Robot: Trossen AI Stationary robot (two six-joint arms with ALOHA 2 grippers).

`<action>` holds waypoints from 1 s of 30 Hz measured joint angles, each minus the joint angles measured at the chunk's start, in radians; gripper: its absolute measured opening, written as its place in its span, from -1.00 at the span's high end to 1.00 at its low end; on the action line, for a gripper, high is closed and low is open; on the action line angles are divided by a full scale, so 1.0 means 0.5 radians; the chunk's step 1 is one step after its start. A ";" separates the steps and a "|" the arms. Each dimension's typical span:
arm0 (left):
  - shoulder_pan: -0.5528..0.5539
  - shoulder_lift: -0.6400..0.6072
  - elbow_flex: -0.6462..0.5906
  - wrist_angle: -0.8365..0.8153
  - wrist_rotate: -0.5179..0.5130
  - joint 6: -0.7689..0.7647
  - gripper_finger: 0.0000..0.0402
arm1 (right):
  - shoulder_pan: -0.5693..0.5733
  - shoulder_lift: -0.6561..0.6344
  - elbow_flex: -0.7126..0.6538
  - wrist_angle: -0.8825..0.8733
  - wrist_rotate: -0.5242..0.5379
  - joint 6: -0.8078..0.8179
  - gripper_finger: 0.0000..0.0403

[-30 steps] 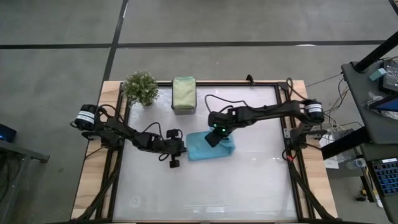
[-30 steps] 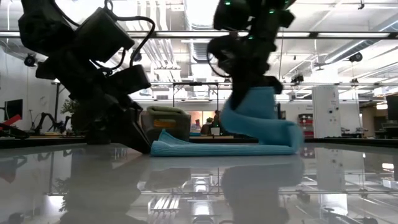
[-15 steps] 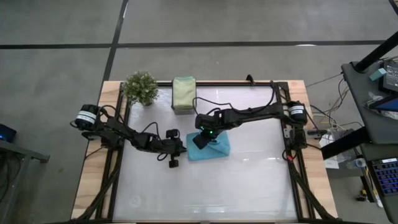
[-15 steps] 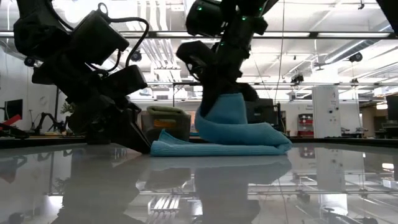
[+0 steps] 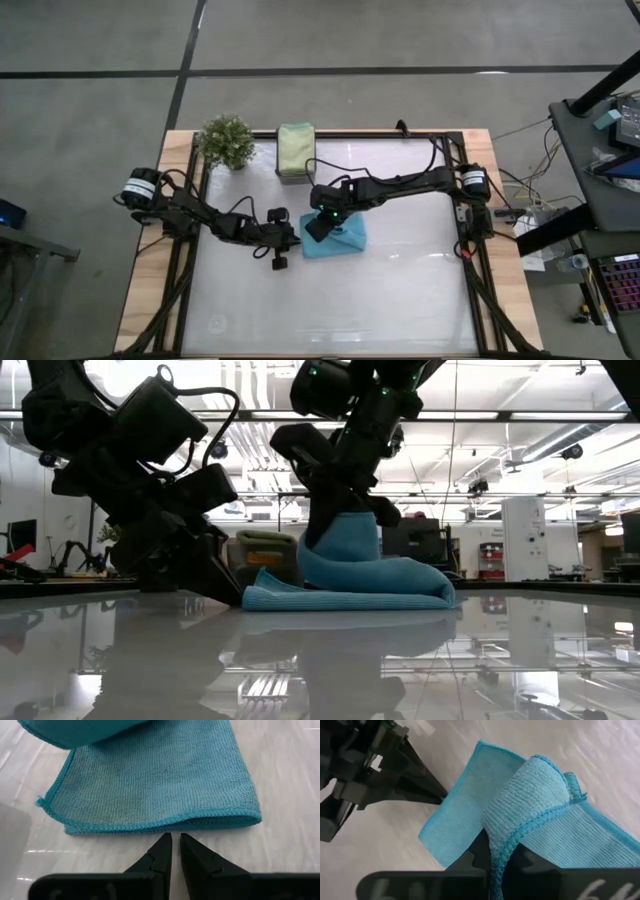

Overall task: Fold microfiber towels
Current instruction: Fold the blue towel

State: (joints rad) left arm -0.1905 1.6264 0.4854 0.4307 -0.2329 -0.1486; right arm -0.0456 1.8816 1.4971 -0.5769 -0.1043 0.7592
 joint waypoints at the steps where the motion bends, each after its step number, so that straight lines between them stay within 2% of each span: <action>1: 0.000 0.000 0.000 0.002 0.000 0.000 0.89 | 0.000 0.000 0.000 0.002 0.000 -0.006 0.95; 7: 0.000 0.000 0.000 0.010 0.002 -0.001 0.89 | 0.000 0.000 -0.016 0.031 0.006 -0.029 0.88; 17: 0.001 0.000 0.000 0.011 0.001 -0.001 0.89 | 0.007 0.000 -0.049 0.152 -0.001 -0.025 0.30; 21: 0.001 0.000 0.000 0.012 0.000 -0.001 0.89 | 0.040 0.001 -0.037 0.225 -0.012 -0.025 0.14; 30: 0.002 -0.001 0.001 0.012 -0.001 -0.001 0.89 | 0.141 0.005 -0.037 0.428 -0.020 -0.078 0.05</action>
State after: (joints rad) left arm -0.1898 1.6260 0.4858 0.4366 -0.2333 -0.1490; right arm 0.0248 1.8843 1.4787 -0.3631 -0.1144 0.7199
